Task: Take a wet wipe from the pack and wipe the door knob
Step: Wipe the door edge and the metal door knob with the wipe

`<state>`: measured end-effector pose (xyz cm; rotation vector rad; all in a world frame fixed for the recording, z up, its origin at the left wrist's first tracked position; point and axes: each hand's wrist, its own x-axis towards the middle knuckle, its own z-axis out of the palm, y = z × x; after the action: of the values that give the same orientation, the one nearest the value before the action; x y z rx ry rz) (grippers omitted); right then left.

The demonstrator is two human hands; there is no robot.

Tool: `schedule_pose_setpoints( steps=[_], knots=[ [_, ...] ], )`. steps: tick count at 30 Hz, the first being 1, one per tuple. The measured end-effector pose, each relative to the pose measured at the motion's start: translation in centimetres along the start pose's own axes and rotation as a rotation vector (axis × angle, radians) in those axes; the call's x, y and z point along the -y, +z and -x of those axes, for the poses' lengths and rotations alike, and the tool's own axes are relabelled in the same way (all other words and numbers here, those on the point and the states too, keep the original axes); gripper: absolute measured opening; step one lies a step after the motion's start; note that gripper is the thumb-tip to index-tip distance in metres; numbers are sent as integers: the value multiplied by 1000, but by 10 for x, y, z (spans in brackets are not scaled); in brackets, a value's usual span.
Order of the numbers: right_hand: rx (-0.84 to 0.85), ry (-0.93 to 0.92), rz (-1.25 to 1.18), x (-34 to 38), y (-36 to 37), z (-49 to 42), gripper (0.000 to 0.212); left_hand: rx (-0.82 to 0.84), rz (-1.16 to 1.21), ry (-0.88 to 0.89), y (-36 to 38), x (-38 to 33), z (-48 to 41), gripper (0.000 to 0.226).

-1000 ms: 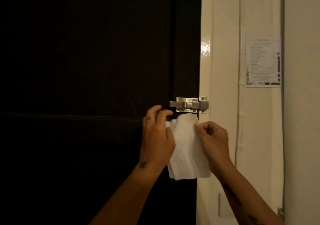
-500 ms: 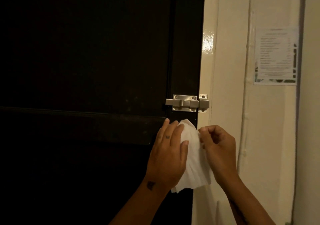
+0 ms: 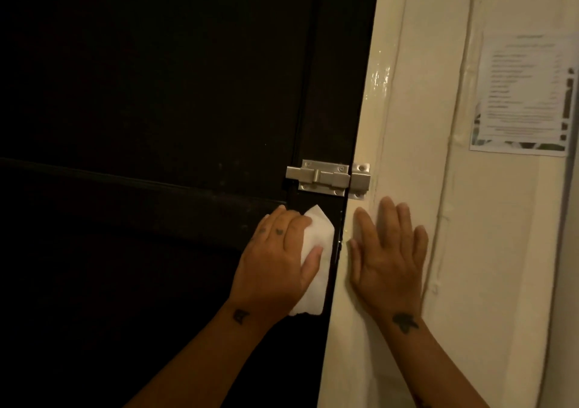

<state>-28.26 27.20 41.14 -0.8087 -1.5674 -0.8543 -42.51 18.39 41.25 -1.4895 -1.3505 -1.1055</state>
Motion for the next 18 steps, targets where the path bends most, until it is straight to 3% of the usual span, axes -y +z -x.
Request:
schedule_pose_setpoints(
  steps=[7, 13, 18],
  knots=[
    [59, -11, 58, -3, 4, 4, 53, -54, -357, -101, -3, -11, 4, 50],
    [65, -17, 73, -3, 4, 4, 53, -119, -390, -74, 1, -19, 12, 49],
    [53, -23, 50, -4, 6, 5, 54, -23, -354, -74, 3, -25, 4, 41]
  ],
)
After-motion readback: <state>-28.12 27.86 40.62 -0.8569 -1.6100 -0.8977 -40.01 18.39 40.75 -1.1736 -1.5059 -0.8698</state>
